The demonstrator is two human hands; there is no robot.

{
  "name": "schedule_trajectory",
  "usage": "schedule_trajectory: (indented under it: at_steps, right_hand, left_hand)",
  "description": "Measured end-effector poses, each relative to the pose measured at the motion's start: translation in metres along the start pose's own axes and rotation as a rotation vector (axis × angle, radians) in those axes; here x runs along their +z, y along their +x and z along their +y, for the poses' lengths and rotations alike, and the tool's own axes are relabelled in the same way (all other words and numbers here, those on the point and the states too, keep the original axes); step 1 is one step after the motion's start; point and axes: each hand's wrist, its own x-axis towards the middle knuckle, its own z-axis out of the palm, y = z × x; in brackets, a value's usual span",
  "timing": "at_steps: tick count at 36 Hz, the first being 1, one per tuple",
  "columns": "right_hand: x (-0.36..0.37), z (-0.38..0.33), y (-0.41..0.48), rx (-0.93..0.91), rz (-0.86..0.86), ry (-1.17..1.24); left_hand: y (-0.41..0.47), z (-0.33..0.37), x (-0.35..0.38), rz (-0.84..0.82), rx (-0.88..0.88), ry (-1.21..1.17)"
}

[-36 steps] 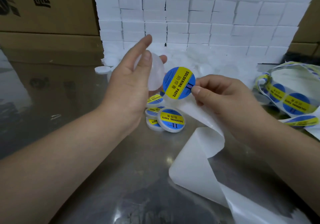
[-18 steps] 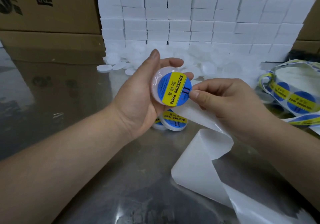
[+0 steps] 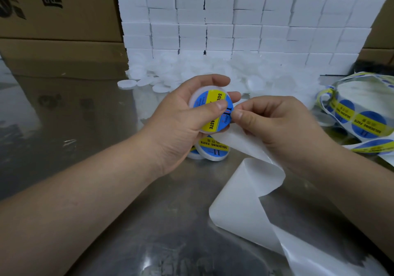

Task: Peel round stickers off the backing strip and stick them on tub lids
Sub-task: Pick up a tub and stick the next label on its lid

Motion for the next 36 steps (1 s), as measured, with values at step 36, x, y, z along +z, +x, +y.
schedule_trajectory:
  at_steps: [36]
  right_hand:
    - [-0.008, 0.012, 0.010, 0.066, 0.183, -0.096]
  left_hand:
    - [-0.003, 0.010, 0.008, 0.327, 0.179, 0.328]
